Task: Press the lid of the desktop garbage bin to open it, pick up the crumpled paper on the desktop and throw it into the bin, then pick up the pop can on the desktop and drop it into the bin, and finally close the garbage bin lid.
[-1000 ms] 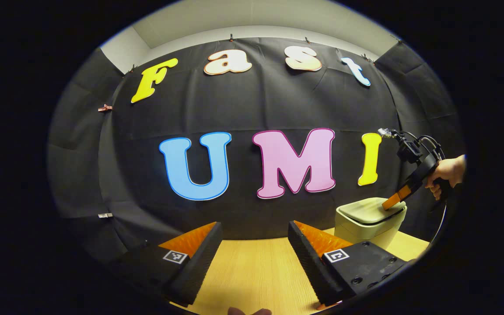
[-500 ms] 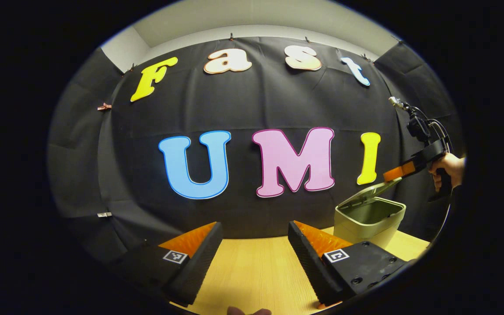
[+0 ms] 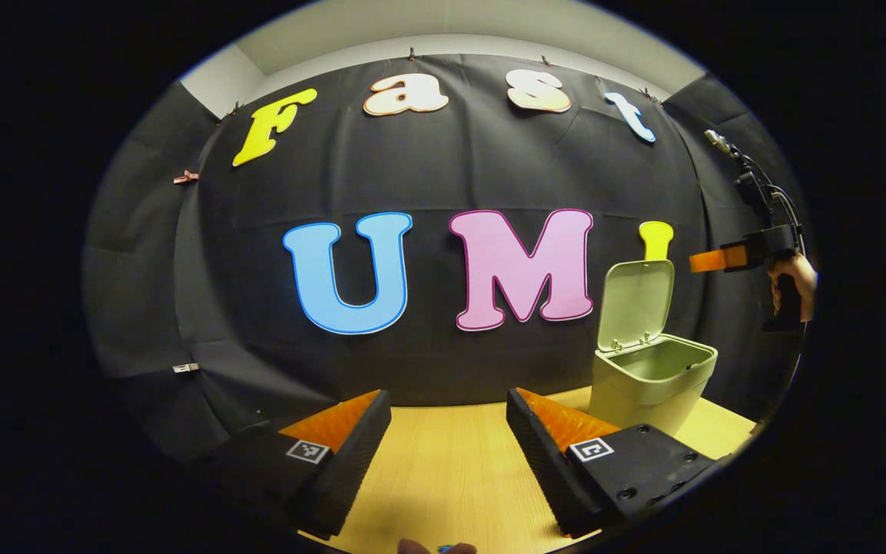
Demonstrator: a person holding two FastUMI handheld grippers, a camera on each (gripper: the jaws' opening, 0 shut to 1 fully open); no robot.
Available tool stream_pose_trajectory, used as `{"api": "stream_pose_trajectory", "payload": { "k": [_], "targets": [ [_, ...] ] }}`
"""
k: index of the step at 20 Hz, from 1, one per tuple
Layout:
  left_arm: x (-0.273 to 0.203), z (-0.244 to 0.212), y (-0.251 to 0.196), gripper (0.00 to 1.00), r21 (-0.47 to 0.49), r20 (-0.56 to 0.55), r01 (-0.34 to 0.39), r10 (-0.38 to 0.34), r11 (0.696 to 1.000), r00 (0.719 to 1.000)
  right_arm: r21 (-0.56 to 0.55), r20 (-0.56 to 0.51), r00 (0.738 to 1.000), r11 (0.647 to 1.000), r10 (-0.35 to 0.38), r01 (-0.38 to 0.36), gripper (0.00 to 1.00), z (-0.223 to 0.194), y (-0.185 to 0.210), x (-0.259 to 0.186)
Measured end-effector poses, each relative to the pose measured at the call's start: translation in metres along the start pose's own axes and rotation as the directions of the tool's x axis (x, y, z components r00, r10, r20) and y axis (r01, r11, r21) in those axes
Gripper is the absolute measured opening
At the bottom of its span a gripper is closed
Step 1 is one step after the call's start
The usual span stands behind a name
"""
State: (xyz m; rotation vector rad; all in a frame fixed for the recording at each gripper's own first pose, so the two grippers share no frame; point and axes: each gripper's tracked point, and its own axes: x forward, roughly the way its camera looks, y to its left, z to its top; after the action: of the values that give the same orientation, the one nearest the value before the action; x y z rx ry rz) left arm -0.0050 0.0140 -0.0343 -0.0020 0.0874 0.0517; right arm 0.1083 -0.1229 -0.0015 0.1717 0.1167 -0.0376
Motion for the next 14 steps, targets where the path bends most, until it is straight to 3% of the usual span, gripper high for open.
{"api": "stream_pose_trajectory", "payload": {
  "k": [3,6,7,8,9,10,14],
  "targets": [
    [-0.001,-0.012,0.004,0.97,-0.007,-0.024,-0.002,0.002,1.000,1.000,0.001,0.024,0.999,1.000,0.021,-0.021,0.06,0.003,0.011,-0.013],
    [-0.001,-0.026,0.009,0.97,-0.011,-0.062,0.000,-0.001,1.000,0.998,0.000,0.049,0.997,0.998,0.059,-0.059,0.12,0.003,0.028,-0.028],
    [-0.001,-0.033,0.009,0.98,-0.013,-0.075,0.013,-0.014,1.000,0.997,-0.008,0.058,0.996,0.997,0.074,-0.074,0.21,0.003,0.033,-0.033],
    [-0.001,-0.039,0.008,0.97,-0.016,-0.089,0.025,-0.026,1.000,0.996,-0.019,0.066,0.995,0.997,0.081,-0.080,0.22,0.001,0.037,-0.037],
    [-0.003,-0.047,0.009,0.98,-0.020,-0.104,0.036,-0.037,0.999,0.994,-0.031,0.069,0.994,0.996,0.089,-0.087,0.39,0.000,0.041,-0.042],
    [-0.004,-0.055,0.009,0.98,-0.030,-0.121,0.046,-0.049,0.999,0.991,-0.040,0.068,0.992,0.994,0.104,-0.101,0.46,-0.003,0.047,-0.046],
    [-0.007,-0.097,0.013,0.97,-0.095,-0.206,0.043,-0.062,0.995,0.977,-0.059,0.071,0.987,0.988,0.146,-0.142,0.64,-0.009,0.069,-0.060]
  ]
}}
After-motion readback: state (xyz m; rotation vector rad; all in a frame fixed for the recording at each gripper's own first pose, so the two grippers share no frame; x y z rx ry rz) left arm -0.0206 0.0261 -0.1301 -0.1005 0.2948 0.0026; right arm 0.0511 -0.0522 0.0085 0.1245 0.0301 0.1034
